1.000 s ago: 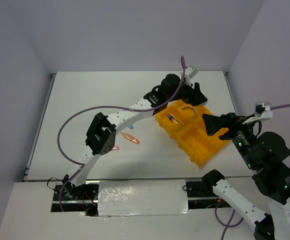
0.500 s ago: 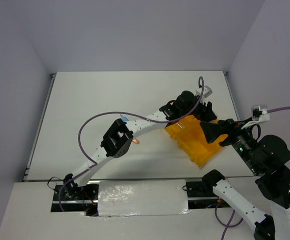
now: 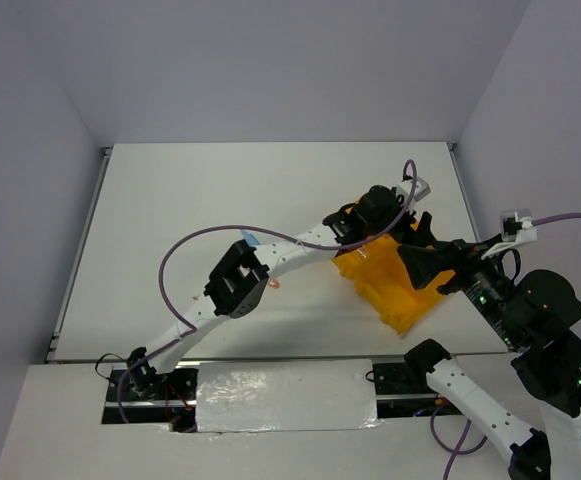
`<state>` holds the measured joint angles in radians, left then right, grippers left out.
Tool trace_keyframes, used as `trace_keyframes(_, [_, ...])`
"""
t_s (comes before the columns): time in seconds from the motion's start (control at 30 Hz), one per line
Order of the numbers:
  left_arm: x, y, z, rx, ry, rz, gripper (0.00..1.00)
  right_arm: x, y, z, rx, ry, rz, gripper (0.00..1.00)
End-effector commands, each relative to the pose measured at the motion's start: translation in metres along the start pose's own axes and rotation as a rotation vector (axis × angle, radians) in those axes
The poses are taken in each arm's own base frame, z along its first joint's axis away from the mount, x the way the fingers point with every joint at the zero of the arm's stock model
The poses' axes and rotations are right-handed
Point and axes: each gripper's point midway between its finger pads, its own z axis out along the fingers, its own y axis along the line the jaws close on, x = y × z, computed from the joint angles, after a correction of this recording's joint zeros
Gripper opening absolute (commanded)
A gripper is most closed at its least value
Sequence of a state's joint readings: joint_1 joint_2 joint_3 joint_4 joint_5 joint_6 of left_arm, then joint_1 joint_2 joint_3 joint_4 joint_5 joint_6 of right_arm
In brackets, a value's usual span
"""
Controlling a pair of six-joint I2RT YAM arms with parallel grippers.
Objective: Sort the stationery into containers
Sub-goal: Place the stationery in the storage box, then pick up the pen from the center of the board.
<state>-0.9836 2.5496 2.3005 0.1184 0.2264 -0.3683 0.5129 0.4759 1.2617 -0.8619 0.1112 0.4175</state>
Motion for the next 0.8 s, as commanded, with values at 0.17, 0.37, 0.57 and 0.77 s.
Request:
trace_keyframes(0.17, [-0.069, -0.007, -0.021, -0.03, -0.146, 0.038, 0.99, -0.005, 0.009, 0.002, -0.04, -0.009, -0.01, 1.0])
trace_keyframes(0.37, [-0.137, 0.02, -0.085, -0.175, -0.275, -0.002, 0.99, -0.009, 0.014, 0.006, -0.064, -0.016, -0.017, 1.0])
trace_keyframes(0.57, [-0.194, 0.093, -0.207, -0.561, -0.32, -0.076, 0.99, 0.02, 0.02, 0.042, -0.11, 0.07, -0.04, 1.0])
trace_keyframes(0.77, [-0.126, 0.169, -0.381, -1.092, -0.145, -0.376, 0.99, 0.116, 0.029, 0.134, -0.204, 0.353, -0.015, 1.0])
